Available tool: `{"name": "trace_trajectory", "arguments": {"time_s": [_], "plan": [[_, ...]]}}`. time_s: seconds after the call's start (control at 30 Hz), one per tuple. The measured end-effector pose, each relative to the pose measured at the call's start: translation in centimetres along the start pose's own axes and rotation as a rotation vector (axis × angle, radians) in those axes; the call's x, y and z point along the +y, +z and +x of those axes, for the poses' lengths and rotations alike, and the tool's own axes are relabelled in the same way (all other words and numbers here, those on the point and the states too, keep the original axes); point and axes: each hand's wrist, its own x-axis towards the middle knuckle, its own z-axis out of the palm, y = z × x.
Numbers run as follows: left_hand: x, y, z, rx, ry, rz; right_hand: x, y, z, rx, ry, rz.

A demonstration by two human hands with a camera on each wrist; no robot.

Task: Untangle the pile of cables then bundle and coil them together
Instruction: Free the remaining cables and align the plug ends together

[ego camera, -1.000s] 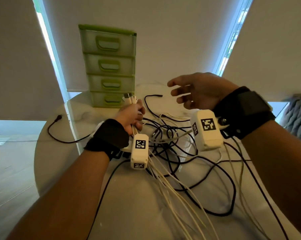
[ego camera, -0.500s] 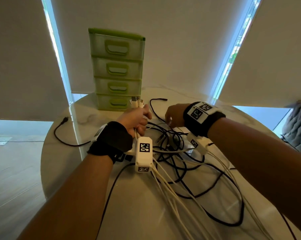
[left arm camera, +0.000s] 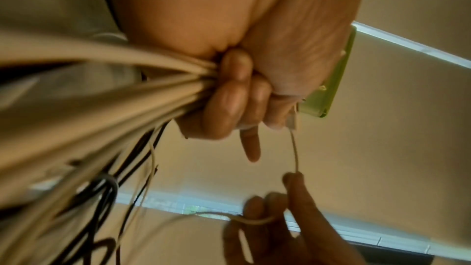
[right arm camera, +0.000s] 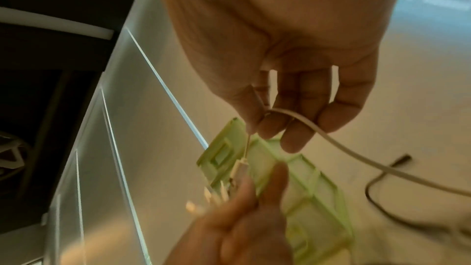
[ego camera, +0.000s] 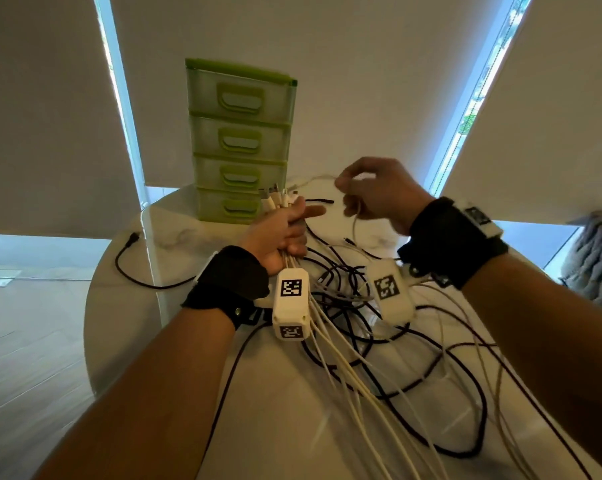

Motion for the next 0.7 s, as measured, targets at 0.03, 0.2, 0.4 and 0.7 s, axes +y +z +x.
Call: {"name": "trace_trajectory", "arguments": {"time_s": [0.03, 0.2, 0.4, 0.7], "plan": [[0.0, 0.2, 0.0, -0.028, 0.03, -0.044, 0.3, 0.9, -0.4, -0.032, 0.013, 0.015], [0.2, 0.7, -0.1, -0.047, 0.149, -0.152, 1.5, 3.2, -1.8, -0.202, 0.048, 0.016], [0.9, -0.5, 0.4, 0.099, 0.199, -0.368, 2.6, 2.2, -2.4, -0.461, 0.065, 0.024], [1.2, -1.1, 0.4, 0.022, 0.13, -0.433, 2.4, -0.7, -2.5, -0.526, -0.066, -0.508]]}}
